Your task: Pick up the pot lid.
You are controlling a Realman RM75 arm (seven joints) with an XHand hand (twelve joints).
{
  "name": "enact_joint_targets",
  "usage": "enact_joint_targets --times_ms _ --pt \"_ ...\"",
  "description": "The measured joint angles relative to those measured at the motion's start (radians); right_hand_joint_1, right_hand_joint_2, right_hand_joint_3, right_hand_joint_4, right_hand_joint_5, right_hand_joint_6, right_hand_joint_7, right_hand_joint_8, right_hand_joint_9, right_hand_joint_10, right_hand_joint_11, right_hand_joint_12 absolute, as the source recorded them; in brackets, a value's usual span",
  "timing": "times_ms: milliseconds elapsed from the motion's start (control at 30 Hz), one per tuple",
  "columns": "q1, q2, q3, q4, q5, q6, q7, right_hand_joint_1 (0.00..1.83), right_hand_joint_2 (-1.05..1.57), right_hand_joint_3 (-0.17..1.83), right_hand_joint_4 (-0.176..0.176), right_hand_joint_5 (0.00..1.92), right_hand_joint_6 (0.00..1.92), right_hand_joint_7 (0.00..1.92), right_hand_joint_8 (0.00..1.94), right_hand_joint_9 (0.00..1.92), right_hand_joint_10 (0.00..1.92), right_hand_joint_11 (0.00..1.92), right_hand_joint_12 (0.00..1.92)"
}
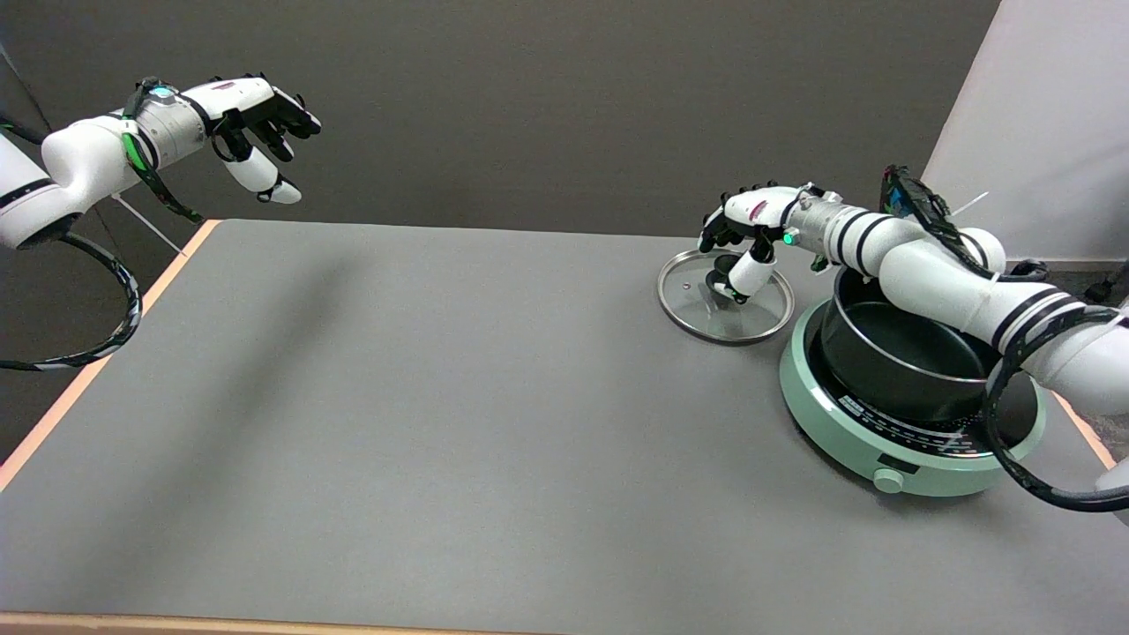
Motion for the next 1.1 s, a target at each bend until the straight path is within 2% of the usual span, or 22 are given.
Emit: enact_joint_targets --times_ms 1100 --pt "0.037 -0.019 -0.022 -0.068 -0.001 -0.013 -0.003 0.93 0.53 0.94 0.088 0.66 0.44 0.66 0.23 0.58 0.45 0.28 0.65"
